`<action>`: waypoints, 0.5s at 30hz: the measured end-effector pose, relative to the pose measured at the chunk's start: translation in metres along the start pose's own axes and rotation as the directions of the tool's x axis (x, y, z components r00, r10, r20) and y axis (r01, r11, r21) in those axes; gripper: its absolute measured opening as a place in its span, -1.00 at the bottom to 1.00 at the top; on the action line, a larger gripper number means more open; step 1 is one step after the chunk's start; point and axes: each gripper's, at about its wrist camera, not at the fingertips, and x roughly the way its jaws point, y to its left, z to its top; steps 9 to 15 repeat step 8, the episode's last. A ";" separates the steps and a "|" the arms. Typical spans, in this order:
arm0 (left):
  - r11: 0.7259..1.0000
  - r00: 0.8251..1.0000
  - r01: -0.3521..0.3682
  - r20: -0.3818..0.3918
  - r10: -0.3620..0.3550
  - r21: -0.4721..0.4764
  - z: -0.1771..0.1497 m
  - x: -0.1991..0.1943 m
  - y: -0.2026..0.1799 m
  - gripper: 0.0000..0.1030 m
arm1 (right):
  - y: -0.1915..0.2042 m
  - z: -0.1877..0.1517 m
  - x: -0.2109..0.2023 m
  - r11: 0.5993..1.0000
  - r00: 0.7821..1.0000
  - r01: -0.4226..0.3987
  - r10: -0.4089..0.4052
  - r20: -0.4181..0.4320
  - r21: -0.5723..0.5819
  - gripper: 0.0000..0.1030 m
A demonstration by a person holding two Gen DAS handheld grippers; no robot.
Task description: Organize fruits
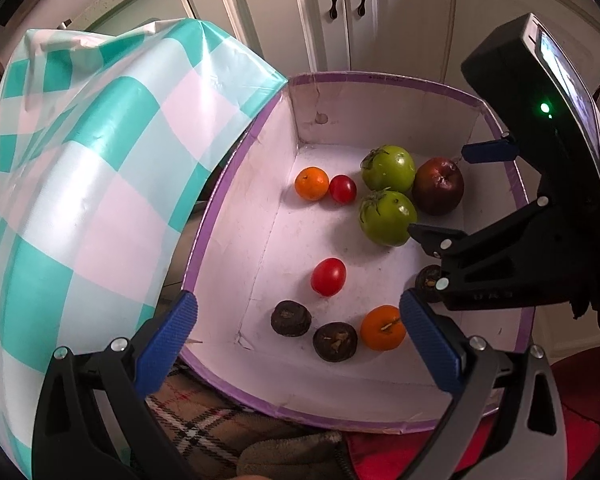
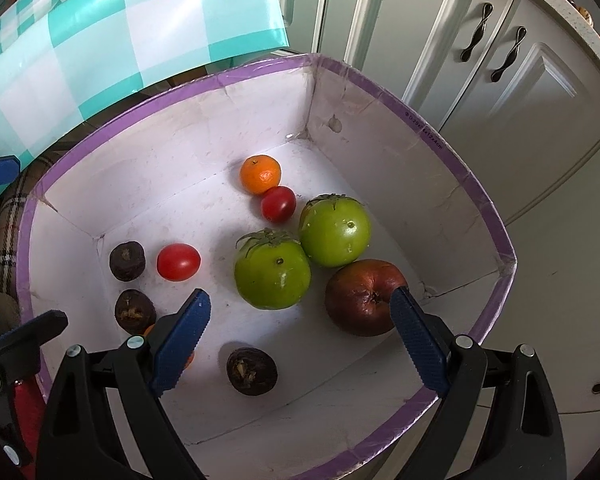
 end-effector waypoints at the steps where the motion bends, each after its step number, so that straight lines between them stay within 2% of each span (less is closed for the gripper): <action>1: 1.000 1.000 0.002 -0.002 -0.002 -0.002 0.000 0.000 0.001 0.97 | 0.000 0.001 -0.001 1.000 1.000 0.004 -0.004 -0.001 0.000 0.71; 5: 1.000 1.000 -0.001 0.028 0.001 -0.015 0.001 -0.009 0.004 0.97 | -0.001 0.004 -0.007 1.000 1.000 0.022 -0.022 0.003 -0.005 0.71; 8: 0.999 0.996 -0.018 0.086 0.021 -0.030 0.003 -0.029 0.011 0.97 | 0.002 0.014 -0.022 0.999 0.999 0.047 -0.047 0.025 -0.026 0.71; 15: 0.999 0.996 -0.018 0.086 0.021 -0.030 0.003 -0.029 0.011 0.97 | 0.002 0.014 -0.022 0.999 0.999 0.047 -0.047 0.025 -0.026 0.71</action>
